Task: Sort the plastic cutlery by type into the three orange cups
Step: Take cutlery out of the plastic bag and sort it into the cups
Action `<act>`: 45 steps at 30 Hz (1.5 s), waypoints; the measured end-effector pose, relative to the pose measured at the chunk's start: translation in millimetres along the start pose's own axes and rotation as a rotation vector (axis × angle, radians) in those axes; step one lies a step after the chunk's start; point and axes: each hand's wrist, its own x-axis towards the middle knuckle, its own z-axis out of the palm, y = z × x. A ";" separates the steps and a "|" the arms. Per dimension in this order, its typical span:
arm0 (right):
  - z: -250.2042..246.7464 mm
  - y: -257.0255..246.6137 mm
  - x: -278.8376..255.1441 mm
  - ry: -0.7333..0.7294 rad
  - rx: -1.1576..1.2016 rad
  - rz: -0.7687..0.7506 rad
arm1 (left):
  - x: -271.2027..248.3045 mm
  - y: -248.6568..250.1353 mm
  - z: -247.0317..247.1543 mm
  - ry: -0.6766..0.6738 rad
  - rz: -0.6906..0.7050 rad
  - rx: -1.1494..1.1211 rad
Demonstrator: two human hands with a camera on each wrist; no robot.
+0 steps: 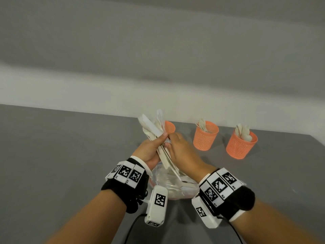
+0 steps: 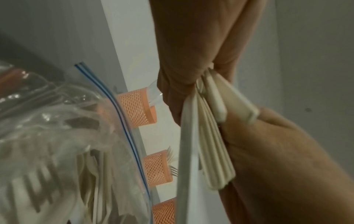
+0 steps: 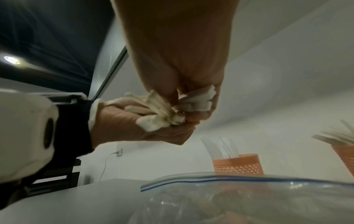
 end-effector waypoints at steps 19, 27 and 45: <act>-43.5 32.8 41.0 0.061 0.791 0.297 | 17.4 14.0 -6.8 0.239 0.091 -0.095; -34.7 65.7 108.0 0.144 0.665 0.245 | 16.6 32.3 -8.2 0.302 0.192 -0.141; -10.6 68.4 93.7 -0.251 0.549 0.179 | 39.2 37.3 -7.8 0.327 0.261 -0.365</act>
